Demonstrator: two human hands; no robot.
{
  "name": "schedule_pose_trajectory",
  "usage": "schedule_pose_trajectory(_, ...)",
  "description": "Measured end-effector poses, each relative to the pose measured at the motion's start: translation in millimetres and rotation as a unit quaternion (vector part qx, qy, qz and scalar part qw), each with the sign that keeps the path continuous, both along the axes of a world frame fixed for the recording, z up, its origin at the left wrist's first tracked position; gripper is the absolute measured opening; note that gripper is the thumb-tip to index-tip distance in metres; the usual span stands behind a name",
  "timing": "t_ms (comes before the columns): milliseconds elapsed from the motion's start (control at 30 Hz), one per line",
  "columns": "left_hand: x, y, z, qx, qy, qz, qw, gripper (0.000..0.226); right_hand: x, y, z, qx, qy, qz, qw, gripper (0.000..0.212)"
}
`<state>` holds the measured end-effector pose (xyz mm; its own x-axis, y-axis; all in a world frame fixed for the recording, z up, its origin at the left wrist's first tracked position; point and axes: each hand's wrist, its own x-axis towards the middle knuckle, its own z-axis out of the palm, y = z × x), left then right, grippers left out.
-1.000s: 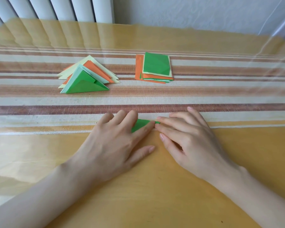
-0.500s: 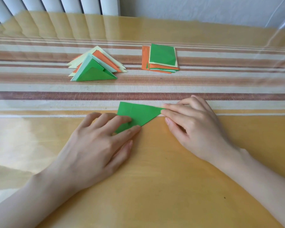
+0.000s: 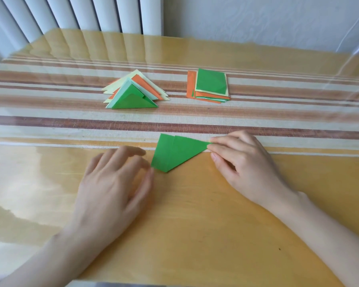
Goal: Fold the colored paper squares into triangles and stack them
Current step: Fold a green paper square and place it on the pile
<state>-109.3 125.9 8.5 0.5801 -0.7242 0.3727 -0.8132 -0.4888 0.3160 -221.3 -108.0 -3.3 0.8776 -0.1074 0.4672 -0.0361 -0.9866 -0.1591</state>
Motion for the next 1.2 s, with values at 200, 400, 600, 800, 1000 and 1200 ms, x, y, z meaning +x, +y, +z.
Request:
schedule_pose_trajectory(200, 8, -25, -8, -0.005, 0.126, 0.081, 0.989, 0.062, 0, 6, 1, -0.017, -0.009, -0.019, 1.0, 0.033)
schedule_pose_trajectory(400, 21, -41, -10, -0.008, 0.163, 0.017, 0.986, 0.03, -4, 7, 7, 0.014, -0.044, -0.01, 0.999, 0.044)
schedule_pose_trajectory(600, 45, -50, -3, -0.008, 0.26, -0.084, 0.962, 0.042, 20, -8, 26, 0.251, 0.062, -0.014, 0.966, 0.017)
schedule_pose_trajectory(800, 56, -54, -7, -0.016, 0.316, -0.143, 0.938, 0.054, 47, -11, 26, 0.268, 0.21, 0.032, 0.94, 0.041)
schedule_pose_trajectory(1000, 53, -60, -12, -0.032, 0.231, -0.107, 0.967, 0.05, 37, -8, 18, 0.271, 0.146, 0.043, 0.95, 0.023)
schedule_pose_trajectory(1200, 54, -48, -13, -0.028, 0.119, -0.177, 0.977, 0.019, 20, -3, 7, 0.169, 0.067, 0.077, 0.98, 0.005)
